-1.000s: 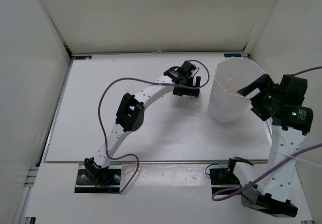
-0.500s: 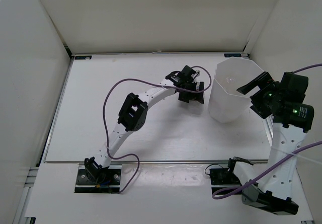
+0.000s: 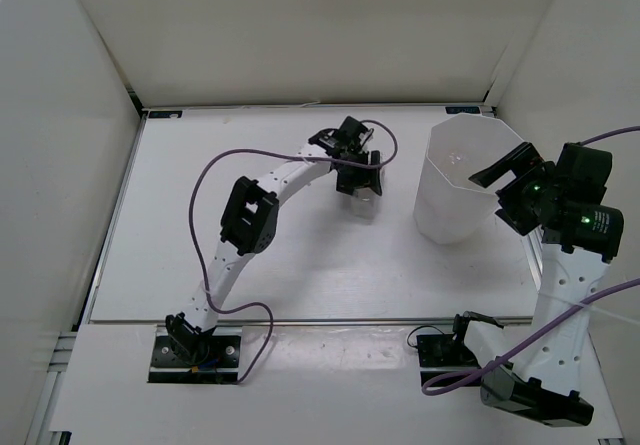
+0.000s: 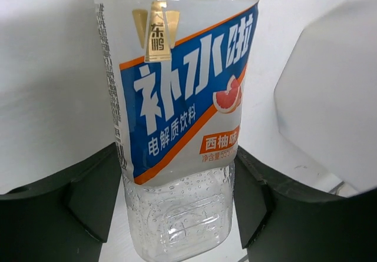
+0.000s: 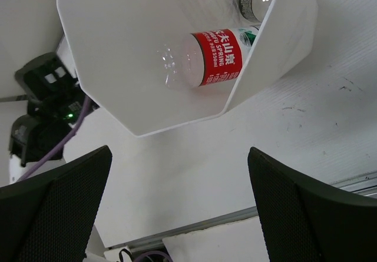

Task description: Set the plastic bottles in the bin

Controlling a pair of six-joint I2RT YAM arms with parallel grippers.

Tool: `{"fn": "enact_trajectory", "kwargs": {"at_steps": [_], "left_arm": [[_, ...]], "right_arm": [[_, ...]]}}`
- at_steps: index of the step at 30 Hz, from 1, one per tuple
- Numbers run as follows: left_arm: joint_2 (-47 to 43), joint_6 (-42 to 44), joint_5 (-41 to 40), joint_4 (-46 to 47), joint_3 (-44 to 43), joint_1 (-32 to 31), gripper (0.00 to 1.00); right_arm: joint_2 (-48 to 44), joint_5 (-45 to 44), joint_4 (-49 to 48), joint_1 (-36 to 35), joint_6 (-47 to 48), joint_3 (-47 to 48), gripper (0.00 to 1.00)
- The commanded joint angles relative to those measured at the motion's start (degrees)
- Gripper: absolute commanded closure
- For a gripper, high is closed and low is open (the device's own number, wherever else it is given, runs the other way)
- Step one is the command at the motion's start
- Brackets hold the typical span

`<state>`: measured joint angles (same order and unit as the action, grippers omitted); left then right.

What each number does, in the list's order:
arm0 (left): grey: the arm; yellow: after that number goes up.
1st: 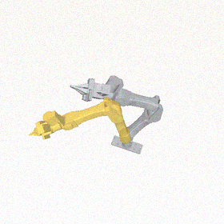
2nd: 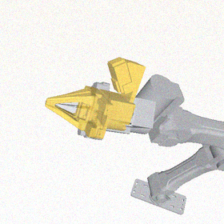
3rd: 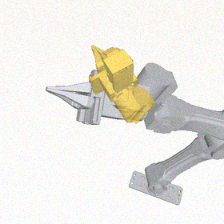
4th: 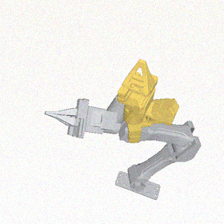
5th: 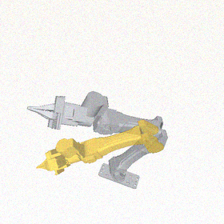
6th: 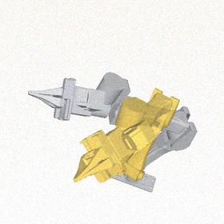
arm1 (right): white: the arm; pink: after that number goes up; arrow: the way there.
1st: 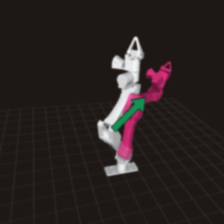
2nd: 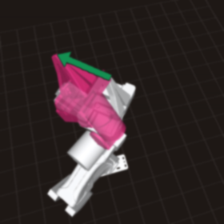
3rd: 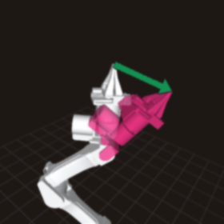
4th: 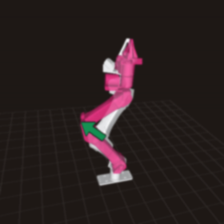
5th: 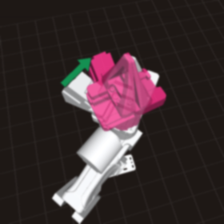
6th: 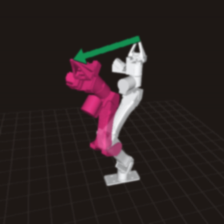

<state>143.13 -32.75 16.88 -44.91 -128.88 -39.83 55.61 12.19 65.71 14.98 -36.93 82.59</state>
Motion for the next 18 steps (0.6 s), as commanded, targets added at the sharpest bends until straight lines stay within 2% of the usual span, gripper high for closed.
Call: {"fn": "enact_trajectory", "kwargs": {"at_steps": [1, 4, 8, 13, 15, 18], "left_arm": [[-11.2, 2.1, -6.2, -2.9, -7.1, 2.2, 0.52], [-16.1, 7.0, -3.7, 3.0, -12.6, 2.8, 0.52], [-23.2, 11.6, -0.6, 13.7, -14.5, 2.8, 0.53], [-21.8, 6.8, 1.6, 30.8, -19.2, 0.4, 0.54], [-19.5, 5.5, 2.1, 35.2, -19.7, -1.1, 0.51], [-16.5, 4.0, 2.7, 39.8, -19.7, -4.5, 0.53]], "right_arm": [[-0.2, 1.0, -2.3, -0.1, 1.3, 0.1, 0.0], [-1.4, 1.0, -0.9, -0.1, 2.6, 2.5, 0.0], [-1.4, 1.3, -0.4, -0.1, 4.5, 8.7, 0.0], [-1.9, 0.2, 4.8, -0.1, 3.7, 19.5, 0.0], [-1.9, 0.2, 5.5, -0.1, 3.2, 21.7, 0.0], [-3.4, 3.5, 4.9, -0.1, 2.6, 22.3, 0.0]]}}
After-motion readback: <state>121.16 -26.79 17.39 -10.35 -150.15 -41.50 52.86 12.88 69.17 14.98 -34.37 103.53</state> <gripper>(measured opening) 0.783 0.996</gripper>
